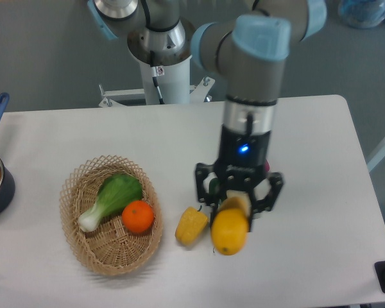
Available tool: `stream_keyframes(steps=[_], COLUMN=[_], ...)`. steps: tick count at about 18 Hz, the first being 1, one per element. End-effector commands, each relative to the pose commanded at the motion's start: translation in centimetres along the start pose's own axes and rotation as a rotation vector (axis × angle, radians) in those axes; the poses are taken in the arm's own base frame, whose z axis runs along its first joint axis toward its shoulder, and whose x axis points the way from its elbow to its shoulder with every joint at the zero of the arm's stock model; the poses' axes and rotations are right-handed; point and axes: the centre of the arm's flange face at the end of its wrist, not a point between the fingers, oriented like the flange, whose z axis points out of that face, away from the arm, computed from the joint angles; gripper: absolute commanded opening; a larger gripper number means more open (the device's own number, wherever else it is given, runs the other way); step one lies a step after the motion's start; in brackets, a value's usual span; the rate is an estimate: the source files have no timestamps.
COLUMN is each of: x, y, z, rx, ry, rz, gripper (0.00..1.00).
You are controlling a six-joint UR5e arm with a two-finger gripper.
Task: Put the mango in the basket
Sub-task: 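Carry the held mango over the wicker basket and lower it inside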
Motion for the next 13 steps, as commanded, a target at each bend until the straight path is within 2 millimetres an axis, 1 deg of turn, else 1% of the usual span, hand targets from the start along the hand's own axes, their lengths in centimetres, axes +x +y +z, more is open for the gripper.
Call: stream_keyframes(steps=[1, 2, 3, 5, 7, 8, 9, 10, 13], x=[1.2, 2.5, 4.3, 7.6, 9.2, 10.6, 11.9, 12.6, 14.2], y=[0.6, 1.8, 2.9, 4.0, 4.2, 4.3, 5.0, 5.3, 5.3], z=[0.5, 1.4, 2.3, 4.0, 4.7, 5.8, 7.5, 8.6, 10.1], rx=[-0.015, -0.043, -0.068, -0.103, -0.119, -0.134, -0.162, -0.18, -0.201], ry=[0.014, 0.03, 0.051, 0.093, 0.113, 0.132, 0.155, 0.163, 0.176], rz=[0.005, 0.008, 0.016, 0.042, 0.056, 0.07, 0.078, 0.076, 0.054], gripper=[0.33, 0.33, 0.33, 0.33, 0.33, 0.33, 0.33, 0.33, 0.33])
